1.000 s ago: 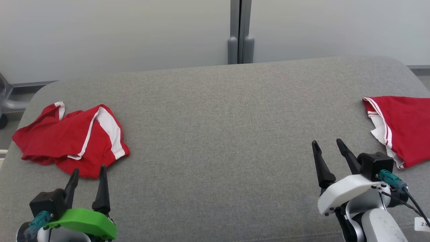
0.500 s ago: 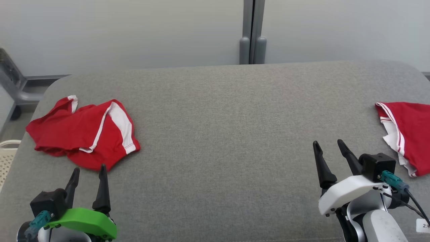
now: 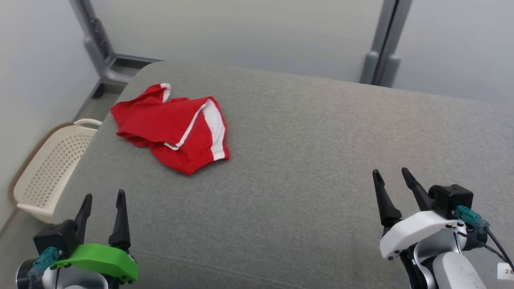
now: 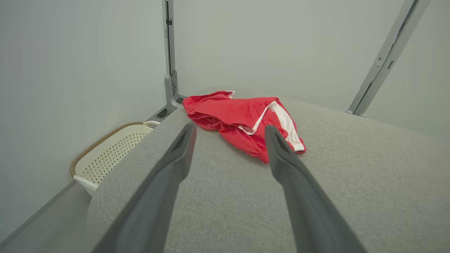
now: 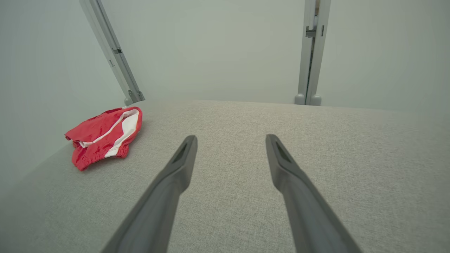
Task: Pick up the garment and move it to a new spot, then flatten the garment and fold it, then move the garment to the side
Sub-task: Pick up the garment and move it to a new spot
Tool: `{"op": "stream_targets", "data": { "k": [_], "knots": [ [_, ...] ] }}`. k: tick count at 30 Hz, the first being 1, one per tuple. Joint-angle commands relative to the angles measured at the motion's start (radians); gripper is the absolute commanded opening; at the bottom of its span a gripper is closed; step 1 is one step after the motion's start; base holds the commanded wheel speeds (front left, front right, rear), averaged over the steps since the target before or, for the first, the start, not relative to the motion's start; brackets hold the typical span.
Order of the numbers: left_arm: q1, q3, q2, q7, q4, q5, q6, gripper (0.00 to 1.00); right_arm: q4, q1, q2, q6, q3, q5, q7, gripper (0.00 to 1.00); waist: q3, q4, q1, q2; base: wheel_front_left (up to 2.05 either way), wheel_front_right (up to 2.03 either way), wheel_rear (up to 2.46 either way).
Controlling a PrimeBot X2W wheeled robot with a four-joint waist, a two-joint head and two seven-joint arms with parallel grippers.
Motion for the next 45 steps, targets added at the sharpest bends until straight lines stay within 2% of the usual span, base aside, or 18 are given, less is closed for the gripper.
{"op": "stream_targets", "data": {
  "k": [1, 6, 11, 15, 23, 27, 32, 39, 45],
  "knots": [
    [0.004, 0.0, 0.005, 0.002, -0.002, 0.006, 0.001, 1.0, 0.002, -0.004, -0.002, -0.001, -0.002, 0.005, -0.009, 1.0, 0.008, 0.136, 0.0, 0.0, 0.0, 0.0, 0.0],
    [0.015, 0.003, 0.008, 0.002, -0.012, 0.001, 0.009, 1.0, 0.012, -0.011, -0.002, -0.001, 0.01, 0.011, -0.015, 1.0, 0.013, 0.195, 0.0, 0.0, 0.0, 0.0, 0.0],
    [0.019, 0.01, 0.007, -0.002, -0.02, -0.007, 0.012, 1.0, 0.023, -0.019, -0.002, -0.001, 0.018, 0.016, -0.019, 1.0, 0.015, 0.211, 0.0, 0.0, 0.0, 0.0, 0.0],
    [0.018, 0.014, 0.0, -0.003, -0.027, -0.015, 0.008, 1.0, 0.029, -0.02, -0.003, -0.001, 0.025, 0.019, -0.019, 1.0, 0.017, 0.2, 0.0, 0.0, 0.0, 0.0, 0.0],
    [-0.068, -0.002, 0.029, 0.048, -0.036, -0.009, -0.026, 1.0, 0.029, -0.029, -0.003, -0.001, 0.008, 0.005, -0.012, 1.0, 0.031, 0.142, 0.0, 0.0, 0.0, 0.0, 0.0],
    [-0.19, -0.023, 0.057, 0.118, -0.034, 0.014, -0.064, 1.0, 0.018, -0.042, -0.003, -0.001, 0.014, -0.001, -0.004, 1.0, 0.062, 0.088, 0.0, 0.0, 0.0, 0.0, 0.0],
    [-0.392, -0.036, 0.083, 0.229, 0.017, -0.001, -0.147, 1.0, 0.001, -0.069, -0.003, -0.001, 0.019, -0.011, 0.0, 1.0, 0.122, 0.008, 0.0, 0.0, 0.0, 0.0, 0.0],
    [-0.612, -0.029, 0.087, 0.403, 0.19, -0.078, -0.242, 1.0, -0.017, -0.119, -0.002, -0.001, 0.018, -0.021, -0.002, 1.0, 0.236, -0.119, 0.0, 0.0, 0.0, 0.0, 0.0],
    [-0.693, -0.02, 0.084, 0.511, 0.334, -0.148, -0.288, 1.0, -0.014, -0.157, -0.002, -0.001, 0.024, -0.014, -0.02, 1.0, 0.338, -0.23, 0.0, 0.0, 0.0, 0.0, 0.0]
  ]
}}
